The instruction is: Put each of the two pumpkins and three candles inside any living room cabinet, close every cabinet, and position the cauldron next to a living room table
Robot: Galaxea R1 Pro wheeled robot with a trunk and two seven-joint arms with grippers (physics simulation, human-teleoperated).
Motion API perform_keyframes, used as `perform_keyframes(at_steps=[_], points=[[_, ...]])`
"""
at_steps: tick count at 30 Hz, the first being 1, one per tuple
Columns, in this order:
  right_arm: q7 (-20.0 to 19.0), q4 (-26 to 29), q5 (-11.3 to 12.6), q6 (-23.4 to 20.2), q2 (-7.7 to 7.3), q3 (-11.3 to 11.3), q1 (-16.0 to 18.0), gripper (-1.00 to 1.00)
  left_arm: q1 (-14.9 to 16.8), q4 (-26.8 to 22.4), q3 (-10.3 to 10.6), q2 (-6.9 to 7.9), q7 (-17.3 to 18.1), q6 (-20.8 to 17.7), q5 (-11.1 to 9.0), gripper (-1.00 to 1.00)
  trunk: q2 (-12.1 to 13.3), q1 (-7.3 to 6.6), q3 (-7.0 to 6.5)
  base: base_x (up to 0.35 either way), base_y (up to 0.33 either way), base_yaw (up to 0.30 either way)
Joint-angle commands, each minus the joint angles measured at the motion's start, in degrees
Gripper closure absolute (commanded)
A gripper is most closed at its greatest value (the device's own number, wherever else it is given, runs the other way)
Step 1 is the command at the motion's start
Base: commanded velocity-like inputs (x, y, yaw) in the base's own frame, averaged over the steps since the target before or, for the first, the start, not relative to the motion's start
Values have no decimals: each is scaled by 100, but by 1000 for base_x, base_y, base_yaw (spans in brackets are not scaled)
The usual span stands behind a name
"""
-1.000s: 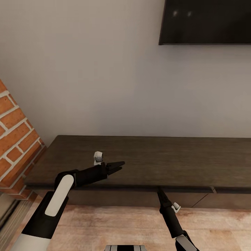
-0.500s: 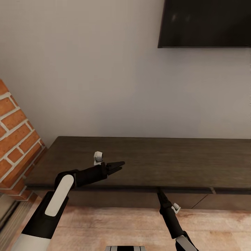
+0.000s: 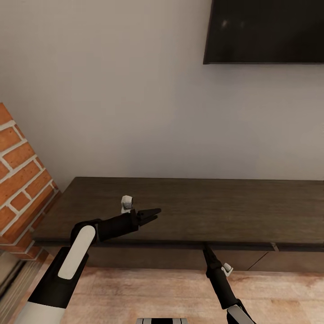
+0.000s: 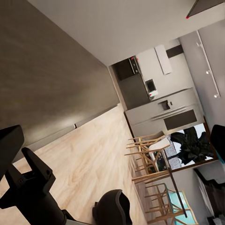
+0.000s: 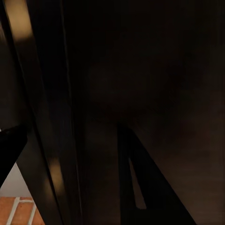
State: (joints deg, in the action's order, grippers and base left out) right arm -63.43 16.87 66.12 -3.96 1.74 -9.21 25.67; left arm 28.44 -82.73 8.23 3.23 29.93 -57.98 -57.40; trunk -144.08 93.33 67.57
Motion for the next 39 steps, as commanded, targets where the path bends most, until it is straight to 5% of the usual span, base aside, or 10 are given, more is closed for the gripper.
perform_keyframes(at_steps=[1,39], points=[[-12,-8,33,-44,2,-11,316,100,4,2,3,2,30,-11,18,-100,-1,-1,4,0,0,0],[-58,0,15,-53,2,-11,316,100,4,2,12,2,30,-11,18,-100,-1,-1,4,0,0,0]])
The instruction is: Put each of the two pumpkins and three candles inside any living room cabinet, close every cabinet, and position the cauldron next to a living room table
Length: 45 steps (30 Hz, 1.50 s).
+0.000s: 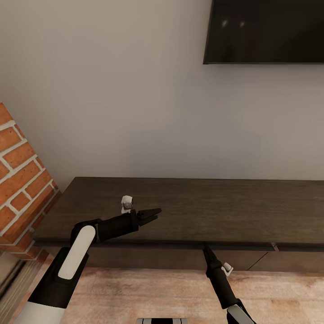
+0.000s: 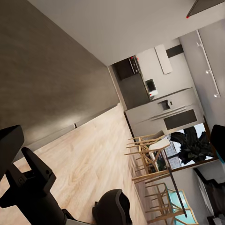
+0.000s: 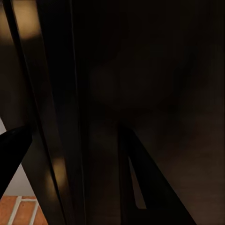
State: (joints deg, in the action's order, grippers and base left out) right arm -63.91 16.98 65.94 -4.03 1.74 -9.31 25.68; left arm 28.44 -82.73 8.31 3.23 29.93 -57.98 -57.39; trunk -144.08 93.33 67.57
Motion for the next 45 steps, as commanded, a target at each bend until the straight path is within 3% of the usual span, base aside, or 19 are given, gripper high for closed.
perform_keyframes(at_steps=[1,5,9,45], points=[[-9,-11,33,-45,2,0,315,100,4,2,4,2,30,-11,18,-100,-1,-1,4,0,0,0],[-8,-11,33,-45,2,0,315,100,4,2,4,2,30,-11,18,-100,-1,-1,4,0,0,0],[-7,-11,33,-45,2,0,315,100,4,2,4,2,30,-11,18,-100,4,-11,-85,0,0,0],[-15,-4,25,-46,2,0,315,100,4,2,4,2,29,-11,18,-100,4,-11,-85,0,0,0]])
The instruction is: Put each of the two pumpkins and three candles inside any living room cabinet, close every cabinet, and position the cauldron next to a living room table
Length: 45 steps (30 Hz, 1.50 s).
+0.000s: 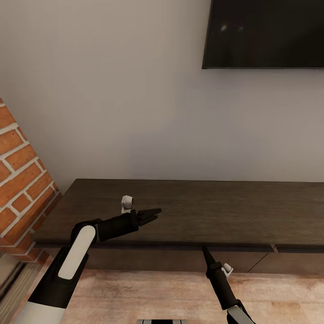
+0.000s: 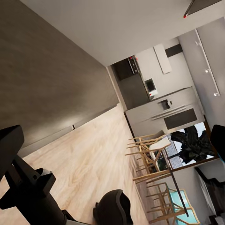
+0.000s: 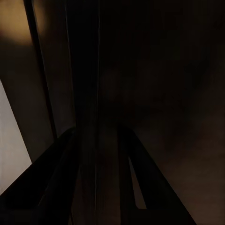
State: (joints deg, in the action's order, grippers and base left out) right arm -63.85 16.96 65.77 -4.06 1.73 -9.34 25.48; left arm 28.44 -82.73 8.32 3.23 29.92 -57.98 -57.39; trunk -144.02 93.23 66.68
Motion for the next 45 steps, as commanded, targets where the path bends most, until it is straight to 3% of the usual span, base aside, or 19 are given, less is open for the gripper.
perform_keyframes(at_steps=[1,45], points=[[-21,0,42,-43,2,2,335,100,4,2,3,2,31,-11,18,-100,-2,-1,3,0,0,0],[-12,0,49,-43,2,2,335,100,4,2,117,2,26,-11,18,-100,-2,-1,3,-35,0,0]])
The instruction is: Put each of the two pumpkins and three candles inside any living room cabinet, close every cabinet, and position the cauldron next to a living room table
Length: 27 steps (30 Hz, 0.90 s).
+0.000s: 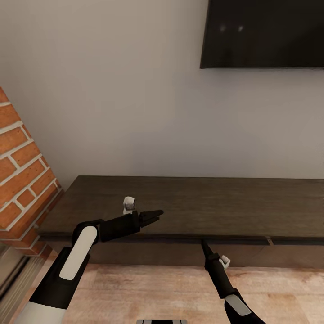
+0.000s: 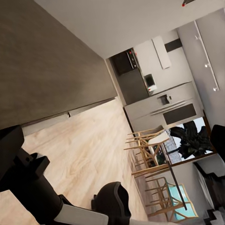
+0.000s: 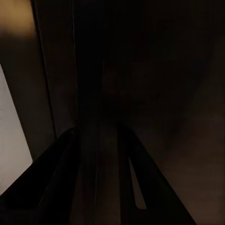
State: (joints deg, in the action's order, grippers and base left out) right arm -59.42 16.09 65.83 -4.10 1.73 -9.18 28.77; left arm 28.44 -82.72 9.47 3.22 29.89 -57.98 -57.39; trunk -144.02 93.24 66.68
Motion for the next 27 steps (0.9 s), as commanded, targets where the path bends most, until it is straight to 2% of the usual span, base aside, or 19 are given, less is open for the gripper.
perform_keyframes(at_steps=[1,17,27], points=[[-454,87,44,-38,3,-13,6,100,3,1,2,3,30,-11,17,-100,-2,-2,3,-3,0,0],[-448,87,44,-38,3,-13,6,100,3,1,2,3,33,-11,17,-100,-2,-2,3,-1,0,0],[-448,85,42,-38,3,-13,6,100,3,1,2,3,27,-11,17,-100,-2,-2,3,-90,0,0]])
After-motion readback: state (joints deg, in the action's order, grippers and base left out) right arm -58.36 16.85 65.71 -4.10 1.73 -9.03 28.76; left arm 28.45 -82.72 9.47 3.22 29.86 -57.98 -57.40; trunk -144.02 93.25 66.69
